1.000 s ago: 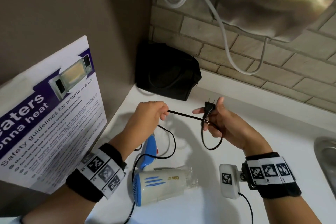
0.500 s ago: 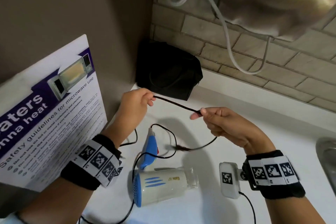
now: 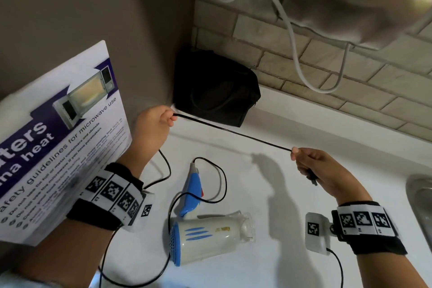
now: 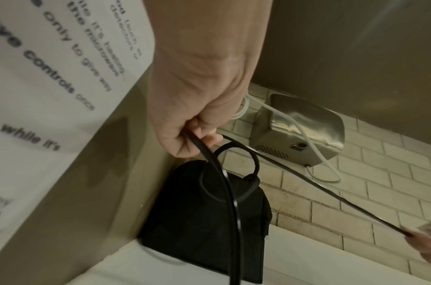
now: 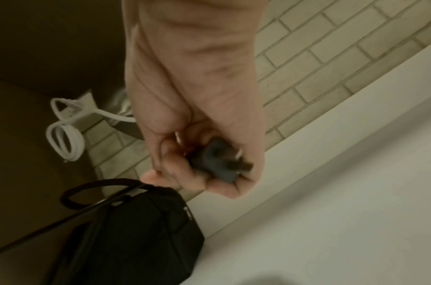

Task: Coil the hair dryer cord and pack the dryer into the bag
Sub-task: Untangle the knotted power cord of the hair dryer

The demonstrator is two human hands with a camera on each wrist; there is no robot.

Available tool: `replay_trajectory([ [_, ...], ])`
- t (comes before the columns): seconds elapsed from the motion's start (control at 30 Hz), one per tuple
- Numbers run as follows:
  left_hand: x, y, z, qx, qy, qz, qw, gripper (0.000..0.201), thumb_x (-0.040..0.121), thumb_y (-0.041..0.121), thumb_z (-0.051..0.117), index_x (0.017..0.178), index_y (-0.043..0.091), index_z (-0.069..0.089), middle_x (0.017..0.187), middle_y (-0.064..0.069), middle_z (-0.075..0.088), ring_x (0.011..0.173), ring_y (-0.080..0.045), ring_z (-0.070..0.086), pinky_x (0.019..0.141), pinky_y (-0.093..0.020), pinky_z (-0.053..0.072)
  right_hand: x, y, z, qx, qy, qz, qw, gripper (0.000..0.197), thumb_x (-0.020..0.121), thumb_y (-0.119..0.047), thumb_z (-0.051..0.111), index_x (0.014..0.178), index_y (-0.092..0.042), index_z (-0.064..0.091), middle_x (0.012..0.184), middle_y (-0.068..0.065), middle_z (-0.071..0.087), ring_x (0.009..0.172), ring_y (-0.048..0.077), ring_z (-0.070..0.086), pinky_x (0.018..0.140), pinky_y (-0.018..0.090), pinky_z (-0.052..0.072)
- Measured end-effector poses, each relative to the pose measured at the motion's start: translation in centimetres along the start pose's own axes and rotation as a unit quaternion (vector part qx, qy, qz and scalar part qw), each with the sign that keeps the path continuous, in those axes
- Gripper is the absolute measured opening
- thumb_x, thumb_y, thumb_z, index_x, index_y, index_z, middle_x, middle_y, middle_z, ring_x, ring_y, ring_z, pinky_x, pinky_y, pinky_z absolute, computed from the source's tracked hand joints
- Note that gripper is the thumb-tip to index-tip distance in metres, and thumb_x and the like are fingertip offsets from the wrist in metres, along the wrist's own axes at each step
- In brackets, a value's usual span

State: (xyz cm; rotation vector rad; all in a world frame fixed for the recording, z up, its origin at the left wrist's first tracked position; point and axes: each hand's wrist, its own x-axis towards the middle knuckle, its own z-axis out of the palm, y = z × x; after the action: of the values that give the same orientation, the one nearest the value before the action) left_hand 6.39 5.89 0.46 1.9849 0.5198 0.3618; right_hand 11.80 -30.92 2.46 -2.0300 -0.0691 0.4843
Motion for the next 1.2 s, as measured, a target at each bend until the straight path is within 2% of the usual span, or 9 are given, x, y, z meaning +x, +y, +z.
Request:
replay_trajectory([
  [0.13,0.5,-1.3,0.6,0.013,-0.042,-0.021,0.999,0.036,0.096,0.019,0.042,0.065,0.029,0.059,0.074,0.005,0.065,0.080,-0.023,0.061,0.074,-0.031,0.046,0.3,1.9,-0.5,0.041,0.050,0.060,0.996,0.027,0.094,-0.037,0.055,0.079,-0.017,0.063,0.076,-0.005,0.052,0.069,0.011,0.046,0.069,0.025,0.040],
  [0.27,1.0,-3.1,0.9,0.041,-0.109,-0.020,0.993,0.031,0.091,0.014,0.045,0.083,0.037,0.064,0.078,0.008,0.071,0.085,-0.035,0.067,0.082,-0.050,0.055,0.7,3.3,-0.6,0.171,0.118,0.127,0.970,0.020,0.095,-0.025,0.057,0.089,-0.007,0.065,0.075,0.002,0.047,0.071,0.014,0.045,0.065,0.026,0.043],
  [0.37,1.7,-3.7,1.5,0.076,-0.136,-0.013,0.988,0.037,0.082,0.009,0.047,0.079,0.041,0.066,0.078,0.010,0.072,0.081,-0.029,0.069,0.079,-0.045,0.056,1.1,4.3,0.2,0.239,0.106,0.167,0.951,0.012,0.095,-0.007,0.055,0.102,-0.002,0.063,0.074,0.007,0.048,0.069,0.016,0.048,0.061,0.026,0.048],
  [0.53,2.7,-3.7,3.7,0.085,-0.174,-0.026,0.981,0.030,0.082,0.016,0.052,0.073,0.039,0.068,0.093,0.005,0.073,0.092,-0.021,0.067,0.089,-0.039,0.054,1.9,5.6,2.0,0.289,0.120,0.172,0.934,0.025,0.093,0.008,0.046,0.109,-0.005,0.059,0.082,0.013,0.055,0.081,0.020,0.057,0.083,0.037,0.052],
  [0.7,2.7,-3.3,5.9,0.137,-0.196,-0.010,0.971,0.028,0.091,0.010,0.052,0.114,0.010,0.067,0.115,-0.008,0.067,0.103,-0.029,0.063,0.086,-0.030,0.049,1.7,6.1,2.9,0.254,0.113,0.159,0.948,0.024,0.092,0.010,0.045,0.095,-0.001,0.066,0.089,0.014,0.061,0.088,0.023,0.057,0.096,0.038,0.048],
  [0.87,2.6,-4.2,6.5,0.132,-0.242,-0.045,0.960,0.044,0.082,0.015,0.070,0.125,0.013,0.059,0.129,-0.008,0.059,0.106,-0.021,0.062,0.090,-0.033,0.053,1.5,6.6,2.9,0.232,0.113,0.140,0.956,0.018,0.093,0.001,0.051,0.101,0.014,0.061,0.082,0.014,0.061,0.079,0.023,0.056,0.080,0.032,0.047],
  [0.97,2.4,-4.2,6.2,0.121,-0.260,-0.044,0.957,0.045,0.083,0.021,0.071,0.126,0.014,0.058,0.132,-0.005,0.058,0.098,-0.017,0.063,0.082,-0.025,0.050,1.1,6.1,2.9,0.224,0.091,0.132,0.961,0.017,0.093,-0.004,0.052,0.089,0.004,0.066,0.075,0.009,0.070,0.077,0.023,0.063,0.083,0.031,0.049],
  [1.1,1.5,-3.4,4.7,0.106,-0.251,-0.017,0.962,0.038,0.085,0.025,0.068,0.121,0.017,0.062,0.127,-0.003,0.061,0.116,-0.017,0.057,0.100,-0.031,0.045,1.4,6.9,2.7,0.194,0.112,0.156,0.962,0.024,0.092,-0.012,0.057,0.114,-0.008,0.064,0.108,0.013,0.068,0.109,0.023,0.062,0.106,0.038,0.041],
  [1.2,0.0,-2.6,3.2,0.071,-0.242,-0.010,0.968,0.031,0.087,0.024,0.065,0.117,0.016,0.063,0.119,-0.004,0.065,0.108,-0.018,0.061,0.093,-0.034,0.051,1.3,6.7,2.7,0.127,0.136,0.149,0.971,0.031,0.092,-0.010,0.054,0.123,-0.014,0.060,0.114,0.013,0.064,0.117,0.026,0.057,0.104,0.038,0.043],
])
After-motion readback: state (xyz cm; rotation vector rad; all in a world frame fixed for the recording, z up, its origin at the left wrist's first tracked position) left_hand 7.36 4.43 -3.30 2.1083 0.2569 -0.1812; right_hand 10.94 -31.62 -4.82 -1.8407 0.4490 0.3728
